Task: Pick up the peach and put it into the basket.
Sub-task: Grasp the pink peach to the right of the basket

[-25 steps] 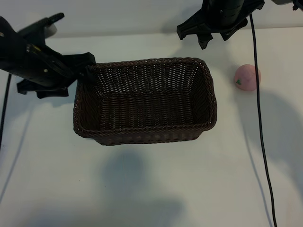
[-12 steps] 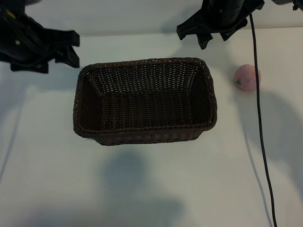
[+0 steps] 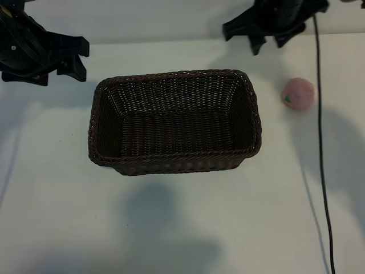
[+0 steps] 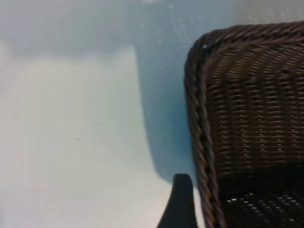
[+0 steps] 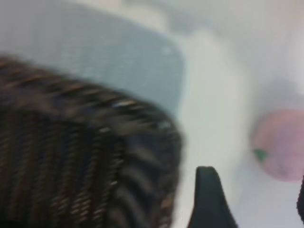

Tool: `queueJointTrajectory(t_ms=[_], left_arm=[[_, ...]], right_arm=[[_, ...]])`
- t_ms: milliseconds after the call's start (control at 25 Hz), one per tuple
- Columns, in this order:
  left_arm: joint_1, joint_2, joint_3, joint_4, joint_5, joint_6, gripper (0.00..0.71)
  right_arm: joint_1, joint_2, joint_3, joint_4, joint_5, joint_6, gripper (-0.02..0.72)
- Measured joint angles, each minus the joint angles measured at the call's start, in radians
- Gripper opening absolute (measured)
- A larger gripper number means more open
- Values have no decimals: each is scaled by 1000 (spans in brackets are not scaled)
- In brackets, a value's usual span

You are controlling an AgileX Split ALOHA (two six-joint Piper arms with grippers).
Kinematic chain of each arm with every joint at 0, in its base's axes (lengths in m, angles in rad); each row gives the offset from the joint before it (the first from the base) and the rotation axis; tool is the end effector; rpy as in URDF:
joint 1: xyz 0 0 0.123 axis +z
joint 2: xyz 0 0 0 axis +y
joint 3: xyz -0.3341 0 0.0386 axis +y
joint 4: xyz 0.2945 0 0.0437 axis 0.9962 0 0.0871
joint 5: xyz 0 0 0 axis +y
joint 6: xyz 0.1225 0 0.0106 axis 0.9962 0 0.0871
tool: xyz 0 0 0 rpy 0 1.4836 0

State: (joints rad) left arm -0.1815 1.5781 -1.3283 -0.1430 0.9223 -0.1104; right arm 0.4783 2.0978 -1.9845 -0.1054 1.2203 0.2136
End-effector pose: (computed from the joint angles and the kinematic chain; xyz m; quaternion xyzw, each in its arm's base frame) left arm 0.3857 -0.0850 0.3186 0.0062 0.9685 -0.0998 0.2279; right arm 0.4833 0.2369 0.2865 -0.1398 0.9756 0.0060 0.1693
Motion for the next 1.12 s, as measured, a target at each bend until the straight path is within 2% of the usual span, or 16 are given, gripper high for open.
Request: queueJointTrajectory(t_ms=[200, 440, 680, 880, 1000, 1120], left_arm=[[0, 0, 0, 29, 0, 0, 599], [0, 0, 0, 32, 0, 0, 599], [0, 0, 0, 34, -1, 0, 599], [0, 0, 0, 37, -1, 0, 599], [0, 0, 0, 39, -1, 3, 599], [0, 0, 0, 39, -1, 3, 599]], right_arm=[[-76, 5, 49, 4, -4, 2, 537], [-129, 6, 187, 6, -14, -11, 545], [-132, 6, 318, 32, -194, -13, 547], [-132, 10, 368, 15, -337, 23, 547], [-132, 30, 369, -32, -369, 55, 547], [-132, 64, 372, -45, -372, 57, 547]])
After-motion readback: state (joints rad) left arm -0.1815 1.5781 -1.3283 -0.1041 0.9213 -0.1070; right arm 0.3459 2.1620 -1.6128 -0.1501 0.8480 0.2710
